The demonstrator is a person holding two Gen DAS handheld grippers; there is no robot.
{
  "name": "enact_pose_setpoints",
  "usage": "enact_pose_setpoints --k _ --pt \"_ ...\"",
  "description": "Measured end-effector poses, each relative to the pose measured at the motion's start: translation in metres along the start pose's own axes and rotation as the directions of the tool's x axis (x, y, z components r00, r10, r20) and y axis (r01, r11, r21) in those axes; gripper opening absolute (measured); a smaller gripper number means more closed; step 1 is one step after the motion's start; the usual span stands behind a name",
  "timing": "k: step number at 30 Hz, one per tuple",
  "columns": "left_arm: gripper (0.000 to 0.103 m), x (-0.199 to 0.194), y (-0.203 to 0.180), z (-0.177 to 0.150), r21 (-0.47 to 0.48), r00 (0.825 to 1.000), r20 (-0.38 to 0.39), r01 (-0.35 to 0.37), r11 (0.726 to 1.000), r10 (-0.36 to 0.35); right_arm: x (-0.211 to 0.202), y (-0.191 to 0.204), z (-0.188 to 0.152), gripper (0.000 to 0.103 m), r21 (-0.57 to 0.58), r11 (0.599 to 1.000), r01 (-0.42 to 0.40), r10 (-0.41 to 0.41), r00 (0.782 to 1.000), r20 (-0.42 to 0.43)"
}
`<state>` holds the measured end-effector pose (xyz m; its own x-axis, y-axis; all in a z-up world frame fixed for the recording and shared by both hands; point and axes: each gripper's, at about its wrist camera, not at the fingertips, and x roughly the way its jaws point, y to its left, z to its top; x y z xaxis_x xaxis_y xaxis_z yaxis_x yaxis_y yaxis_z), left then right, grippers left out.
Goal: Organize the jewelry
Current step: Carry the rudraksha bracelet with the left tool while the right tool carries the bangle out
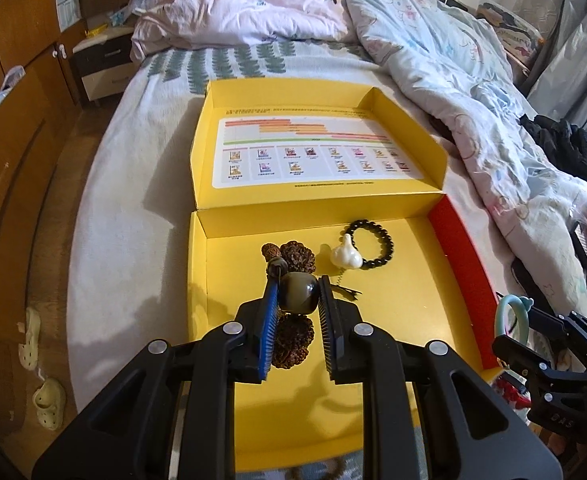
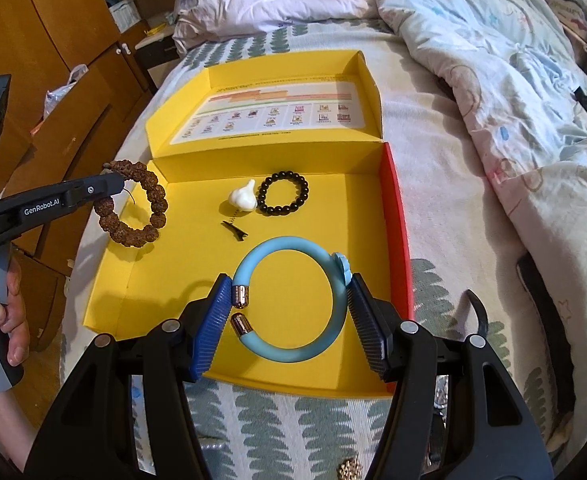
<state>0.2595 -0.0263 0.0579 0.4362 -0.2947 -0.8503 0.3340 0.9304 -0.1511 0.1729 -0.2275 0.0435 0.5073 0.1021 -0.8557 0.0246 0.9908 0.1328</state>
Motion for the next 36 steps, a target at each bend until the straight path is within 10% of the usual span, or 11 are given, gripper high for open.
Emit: enact_pose_setpoints --k 22,36 --pt "0.020 -0.121 -0.045 -0.092 0.049 0.996 0.089 0.012 0.999 -0.016 -0.084 -0.036 -0.106 0.060 0.033 0.999 -0.041 0.038 0.997 0.063" --pt "0.020 -0.124 -0.109 -0.167 0.113 0.993 0.072 0.089 0.990 -0.098 -0.078 -0.036 -0.156 0.060 0.027 0.999 -0.044 0.043 0.999 0.025"
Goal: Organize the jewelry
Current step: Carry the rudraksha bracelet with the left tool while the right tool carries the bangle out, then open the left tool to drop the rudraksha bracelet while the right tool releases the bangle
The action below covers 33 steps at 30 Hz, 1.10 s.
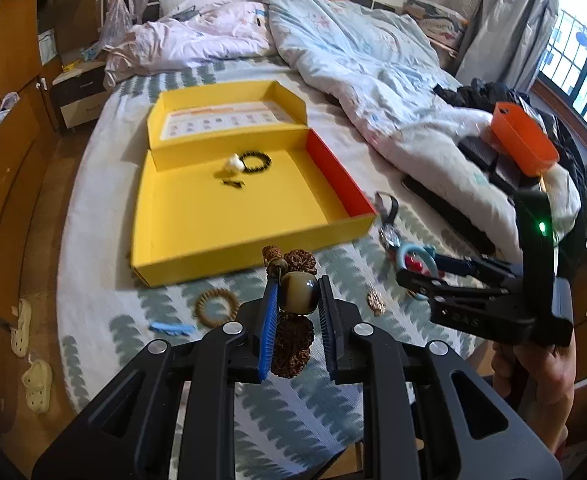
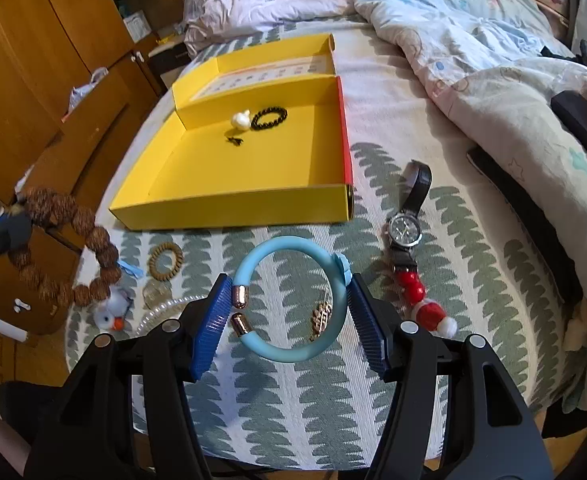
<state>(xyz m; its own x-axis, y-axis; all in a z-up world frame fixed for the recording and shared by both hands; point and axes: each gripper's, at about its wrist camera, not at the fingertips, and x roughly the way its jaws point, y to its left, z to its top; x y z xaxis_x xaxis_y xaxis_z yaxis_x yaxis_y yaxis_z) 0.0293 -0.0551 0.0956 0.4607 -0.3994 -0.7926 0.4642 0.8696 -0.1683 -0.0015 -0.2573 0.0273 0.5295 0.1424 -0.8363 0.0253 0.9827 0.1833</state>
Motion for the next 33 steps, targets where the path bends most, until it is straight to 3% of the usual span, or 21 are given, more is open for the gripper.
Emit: enact_pose_setpoints --k 7,20,26,31,33 --pt "0.020 0.023 -0.001 -0.021 -0.015 0.998 -0.045 -0.039 0.999 0.038 0.027 -0.007 -0.004 0.060 0.002 0.999 0.052 -0.052 0.997 -0.063" --pt "0.020 0.065 0.044 -0.031 -0.078 0.987 -0.123 -0.111 0.991 0.101 0.081 -0.015 0.000 0.060 0.000 0.992 0.126 -0.125 0.981 -0.148" --pt "0.021 0.068 0.055 -0.028 -0.090 0.986 -0.108 -0.139 0.986 0.129 0.092 -0.012 0.006 0.061 -0.032 0.980 0.197 -0.199 0.971 -0.133" --pt "0.023 0.065 0.060 -0.025 -0.063 0.971 -0.080 -0.228 0.972 0.223 0.097 -0.012 0.006 0.063 -0.068 0.963 0.261 -0.269 0.953 -0.140" --pt "0.027 0.063 0.063 -0.023 -0.068 0.972 -0.077 -0.228 0.971 0.222 0.096 -0.012 0.006 0.063 -0.069 0.962 0.263 -0.270 0.954 -0.132"
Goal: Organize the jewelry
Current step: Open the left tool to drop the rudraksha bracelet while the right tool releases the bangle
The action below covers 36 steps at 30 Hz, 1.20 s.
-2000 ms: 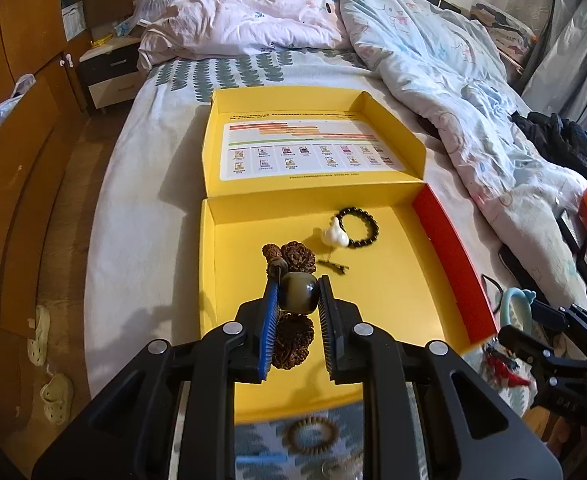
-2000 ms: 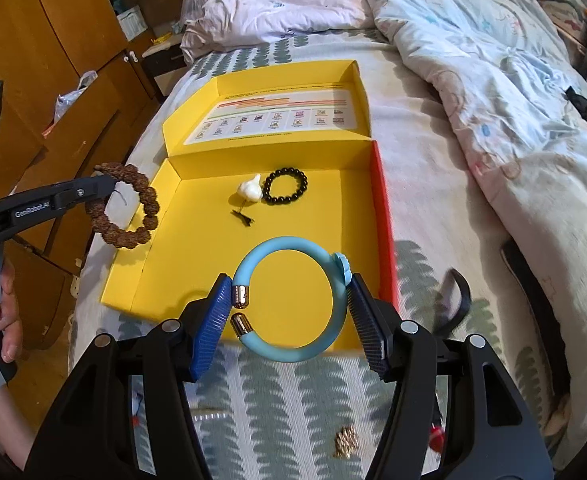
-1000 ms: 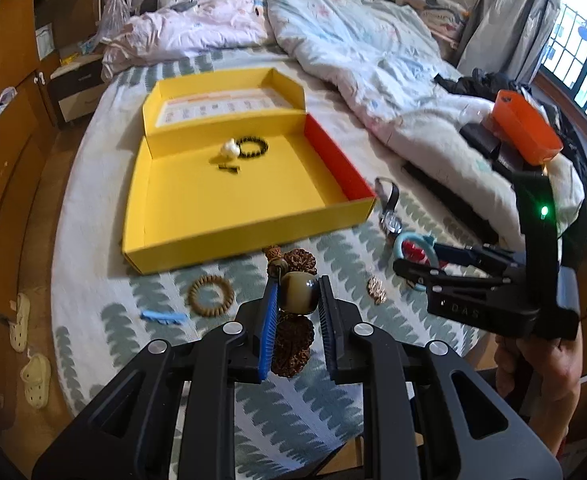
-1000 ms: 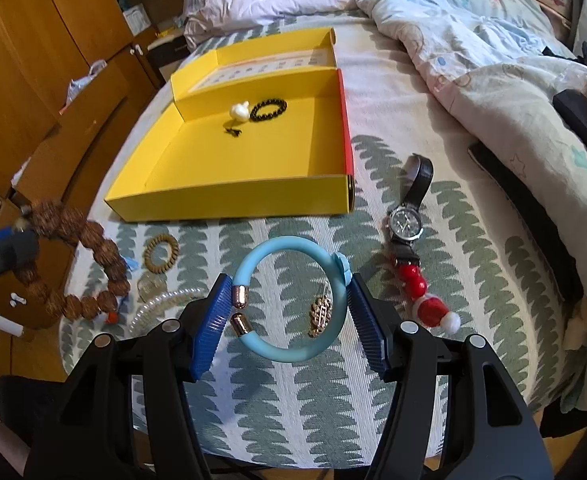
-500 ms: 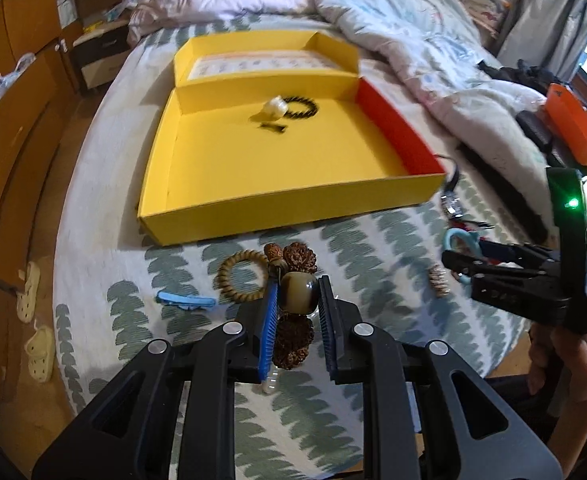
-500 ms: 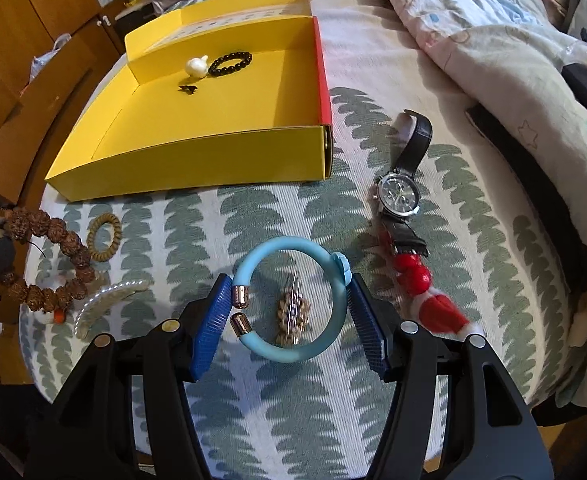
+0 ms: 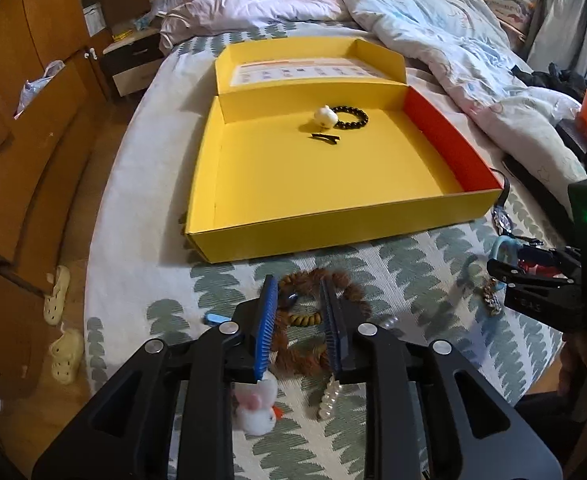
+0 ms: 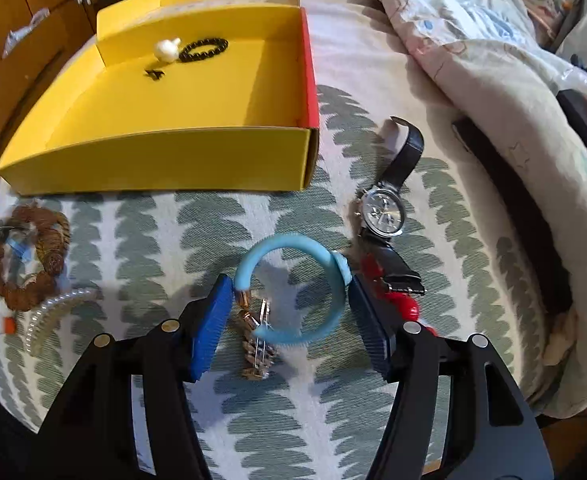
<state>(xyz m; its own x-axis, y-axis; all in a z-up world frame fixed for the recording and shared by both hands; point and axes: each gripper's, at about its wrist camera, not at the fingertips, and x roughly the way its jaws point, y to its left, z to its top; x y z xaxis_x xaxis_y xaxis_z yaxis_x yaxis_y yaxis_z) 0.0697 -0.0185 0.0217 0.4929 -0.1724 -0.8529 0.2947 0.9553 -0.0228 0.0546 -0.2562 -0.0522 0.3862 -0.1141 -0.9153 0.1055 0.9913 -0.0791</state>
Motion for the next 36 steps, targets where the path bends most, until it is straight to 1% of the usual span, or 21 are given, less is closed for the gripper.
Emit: enact_pose_setpoints --k 4,6,7,9,10,11,12,14,15,16,18,19,21,23,26,29,31,33,36 --pt "0.033 -0.009 0.003 0.002 -0.003 1.000 0.022 -0.012 1.000 0.012 -0.009 -0.004 0.000 0.063 0.016 1.000 -0.018 0.017 0.999 0.030" --pt "0.041 -0.017 0.000 0.002 0.011 0.999 0.044 -0.019 1.000 0.019 -0.016 -0.006 0.000 0.063 0.026 0.999 -0.027 0.025 0.998 0.052" --pt "0.042 -0.020 -0.003 0.003 0.020 0.998 0.053 -0.022 1.000 0.021 -0.019 -0.007 0.000 0.063 0.028 0.999 -0.031 0.029 0.998 0.061" --pt "0.048 -0.033 -0.014 0.002 0.060 0.995 0.094 -0.050 0.997 0.044 -0.025 -0.009 -0.001 0.063 0.031 0.999 -0.035 0.033 0.996 0.081" --pt "0.050 -0.042 -0.023 0.000 0.093 0.990 0.125 -0.075 0.993 0.064 -0.027 -0.010 -0.001 0.064 0.032 0.999 -0.032 0.029 0.996 0.087" --pt "0.058 -0.050 -0.030 -0.002 0.111 0.984 0.154 -0.102 0.989 0.084 -0.028 -0.011 -0.001 0.064 0.035 0.999 -0.032 0.029 0.995 0.094" --pt "0.065 -0.057 -0.037 -0.004 0.119 0.976 0.187 -0.132 0.984 0.109 -0.030 -0.012 0.000 0.064 0.043 0.999 -0.034 0.029 0.994 0.103" --pt "0.069 -0.077 -0.059 -0.012 0.133 0.945 0.282 -0.211 0.968 0.168 -0.034 -0.015 0.001 0.064 0.058 0.998 -0.040 0.033 0.993 0.116" --pt "0.075 -0.083 -0.067 -0.015 0.136 0.931 0.314 -0.238 0.962 0.186 -0.037 -0.016 0.001 0.064 0.065 0.997 -0.044 0.036 0.991 0.126" --pt "0.078 -0.088 -0.073 -0.017 0.131 0.918 0.339 -0.264 0.956 0.207 -0.038 -0.016 0.001 0.064 0.067 0.997 -0.046 0.037 0.991 0.130" --pt "0.087 -0.100 -0.086 -0.027 0.087 0.872 0.410 -0.331 0.940 0.269 -0.040 -0.013 0.001 0.066 0.059 0.997 -0.044 0.036 0.990 0.137" --pt "0.088 -0.104 -0.091 -0.033 0.064 0.852 0.438 -0.348 0.935 0.287 -0.041 -0.012 0.000 0.067 0.056 0.998 -0.043 0.035 0.990 0.140" --pt "0.089 -0.108 -0.093 -0.040 0.026 0.830 0.463 -0.365 0.931 0.313 -0.042 -0.010 -0.001 0.069 0.048 0.998 -0.041 0.033 0.989 0.147" --pt "0.089 -0.111 -0.096 -0.046 0.002 0.820 0.475 -0.363 0.932 0.319 -0.043 -0.008 -0.002 0.069 0.041 0.998 -0.040 0.034 0.988 0.151" --pt "0.089 -0.118 -0.099 -0.051 -0.030 0.794 0.507 -0.372 0.928 0.335 -0.047 -0.007 -0.004 0.070 0.043 0.998 -0.051 0.043 0.985 0.169" --pt "0.089 -0.127 -0.097 -0.051 -0.058 0.779 0.535 -0.352 0.934 0.327 -0.053 -0.004 -0.004 0.070 0.043 0.997 -0.065 0.055 0.980 0.193" --pt "0.090 -0.131 -0.094 -0.050 -0.065 0.777 0.546 -0.333 0.941 0.313 -0.056 -0.003 -0.004 0.071 0.041 0.997 -0.071 0.061 0.977 0.202" --pt "0.090 -0.133 -0.092 -0.049 -0.070 0.782 0.549 -0.308 0.949 0.295 -0.057 -0.001 -0.003 0.071 0.034 0.997 -0.075 0.066 0.976 0.207" --pt "0.090 -0.135 -0.090 -0.048 -0.083 0.783 0.553 -0.288 0.954 0.285 -0.061 0.002 -0.003 0.071 0.028 0.996 -0.079 0.071 0.972 0.224"
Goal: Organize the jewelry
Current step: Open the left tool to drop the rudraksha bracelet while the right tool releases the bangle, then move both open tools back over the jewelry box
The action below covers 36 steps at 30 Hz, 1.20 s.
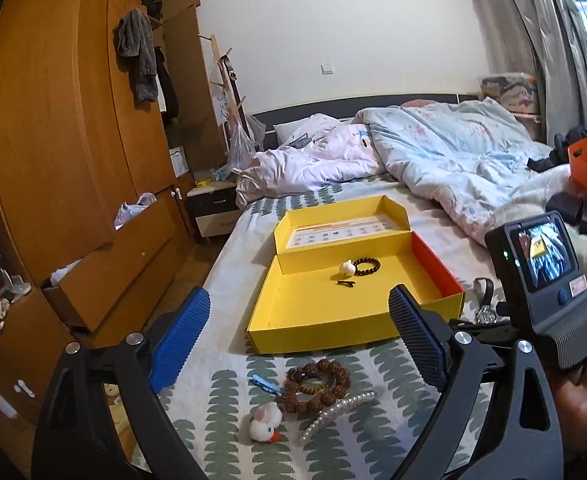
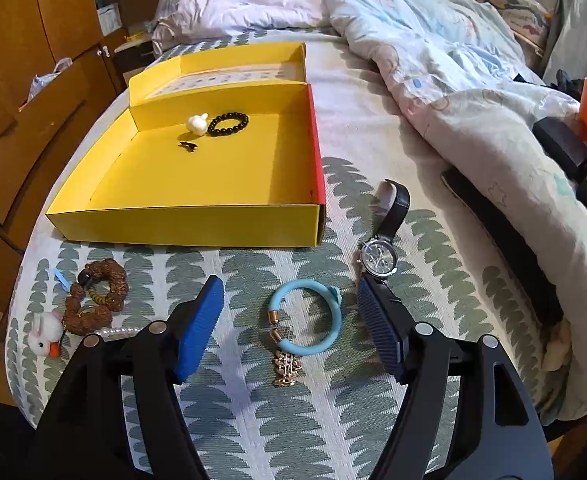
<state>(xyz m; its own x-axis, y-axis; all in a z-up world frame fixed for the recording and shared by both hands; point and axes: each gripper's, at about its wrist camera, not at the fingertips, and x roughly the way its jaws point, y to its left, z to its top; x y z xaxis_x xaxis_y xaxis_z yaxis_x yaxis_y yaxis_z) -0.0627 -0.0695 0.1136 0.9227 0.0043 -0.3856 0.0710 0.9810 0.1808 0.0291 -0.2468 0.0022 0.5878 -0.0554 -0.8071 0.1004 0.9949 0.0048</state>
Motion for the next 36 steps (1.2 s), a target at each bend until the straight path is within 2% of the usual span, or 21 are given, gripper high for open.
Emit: enact_pose_setpoints --k 8,16,18,20,23,26,29,32,34,36 --pt "0.090 0.003 0.008 0.008 -0.050 0.998 0.005 0.060 0.997 -0.060 -0.009 0.006 0.004 0.071 -0.008 1.000 -0.024 0.024 0.999 0.037" --pt "0.090 0.017 0.013 0.016 -0.066 0.997 0.005 0.074 0.995 -0.074 -0.008 0.008 0.009 0.071 0.010 0.998 -0.066 0.065 0.996 0.067" --pt "0.090 0.035 0.021 0.024 -0.096 0.990 -0.049 0.129 0.987 -0.134 -0.011 0.009 0.015 0.072 0.009 0.995 -0.096 0.094 0.991 0.092" --pt "0.090 0.057 0.034 0.034 -0.154 0.974 -0.099 0.188 0.970 -0.205 -0.012 0.013 0.023 0.072 -0.006 0.995 -0.099 0.099 0.989 0.113" --pt "0.090 0.092 0.048 0.048 -0.202 0.957 -0.144 0.219 0.955 -0.250 -0.009 0.022 0.040 0.072 -0.040 0.995 -0.087 0.091 0.987 0.131" --pt "0.090 0.135 0.057 0.059 -0.259 0.915 -0.217 0.282 0.924 -0.341 -0.003 0.032 0.061 0.074 -0.077 0.993 -0.086 0.097 0.985 0.146" --pt "0.090 0.172 0.058 0.059 -0.285 0.883 -0.278 0.300 0.910 -0.378 0.010 0.042 0.078 0.078 -0.098 0.991 -0.091 0.105 0.983 0.149" --pt "0.090 0.213 0.052 0.055 -0.304 0.838 -0.349 0.322 0.897 -0.419 0.030 0.060 0.096 0.079 -0.186 0.980 -0.077 0.101 0.987 0.125" --pt "0.090 0.239 0.047 0.048 -0.327 0.805 -0.396 0.326 0.887 -0.442 0.048 0.073 0.109 0.079 -0.263 0.964 -0.046 0.074 0.992 0.099" --pt "0.090 0.270 0.038 0.038 -0.361 0.747 -0.455 0.343 0.867 -0.485 0.063 0.078 0.118 0.079 -0.297 0.954 -0.030 0.054 0.996 0.073"
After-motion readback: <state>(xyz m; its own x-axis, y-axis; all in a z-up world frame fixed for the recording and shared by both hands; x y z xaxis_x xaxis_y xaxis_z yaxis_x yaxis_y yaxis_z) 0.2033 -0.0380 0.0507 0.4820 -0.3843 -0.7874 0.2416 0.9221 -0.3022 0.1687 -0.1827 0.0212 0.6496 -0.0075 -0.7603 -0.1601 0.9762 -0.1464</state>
